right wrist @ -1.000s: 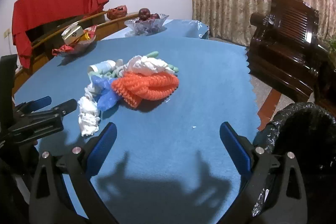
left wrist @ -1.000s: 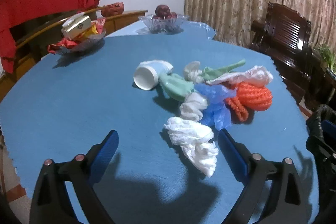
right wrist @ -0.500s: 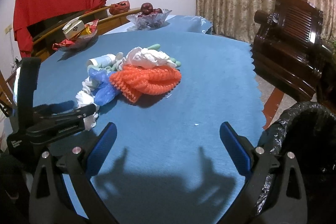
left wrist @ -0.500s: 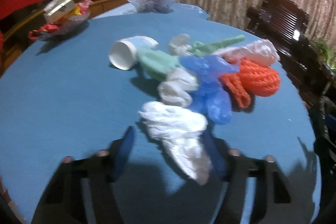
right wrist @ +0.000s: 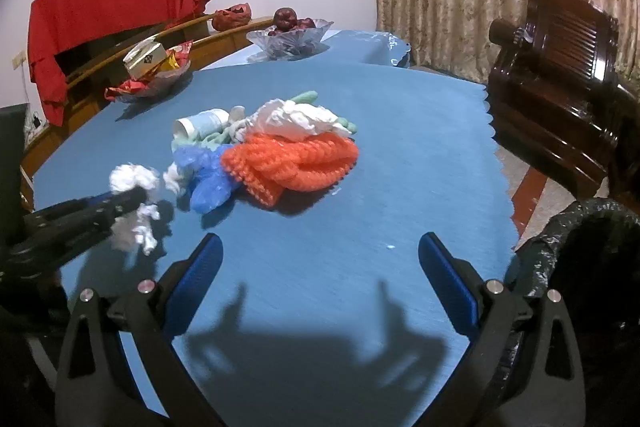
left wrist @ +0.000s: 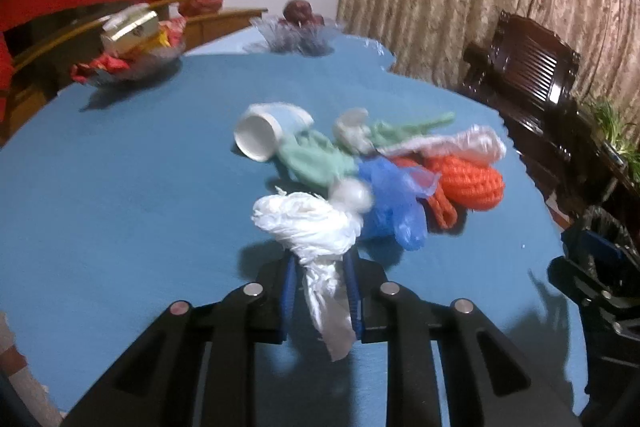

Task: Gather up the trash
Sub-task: 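Grasp the white tissue with the left gripper while the right gripper grasps the orange mesh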

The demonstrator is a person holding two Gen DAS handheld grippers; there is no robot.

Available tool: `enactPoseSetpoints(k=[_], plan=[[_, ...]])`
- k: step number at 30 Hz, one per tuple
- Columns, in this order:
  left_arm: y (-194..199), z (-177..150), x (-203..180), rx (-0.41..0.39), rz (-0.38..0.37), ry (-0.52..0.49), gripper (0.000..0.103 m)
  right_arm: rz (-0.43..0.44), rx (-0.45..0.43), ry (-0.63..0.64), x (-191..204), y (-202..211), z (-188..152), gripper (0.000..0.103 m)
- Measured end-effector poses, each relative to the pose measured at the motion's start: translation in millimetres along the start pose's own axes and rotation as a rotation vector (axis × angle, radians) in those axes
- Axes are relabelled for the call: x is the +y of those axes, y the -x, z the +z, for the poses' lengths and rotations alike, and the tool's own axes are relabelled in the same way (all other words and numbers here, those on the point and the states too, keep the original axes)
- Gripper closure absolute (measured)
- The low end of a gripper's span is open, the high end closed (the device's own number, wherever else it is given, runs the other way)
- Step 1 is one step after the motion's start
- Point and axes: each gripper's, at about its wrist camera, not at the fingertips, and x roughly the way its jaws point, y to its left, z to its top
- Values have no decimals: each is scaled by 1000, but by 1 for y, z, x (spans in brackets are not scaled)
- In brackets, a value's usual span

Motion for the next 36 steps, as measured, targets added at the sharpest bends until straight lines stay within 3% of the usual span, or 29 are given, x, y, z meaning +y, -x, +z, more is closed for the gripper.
enactPoseSetpoints(k=[13,18,23,36], plan=[[23,10,30,-57,56,19,81,42,-19,9,36,-17,22,8],[24,11,37,-63,71,9,81,47,-17,8,49,-27,29,24],[24,12,38,-73,65,5,81,21,-13,-5,46,-36,34,30],[6,29,19,-88,26,2,81,-35,-19,-26,16,-55,50,34]])
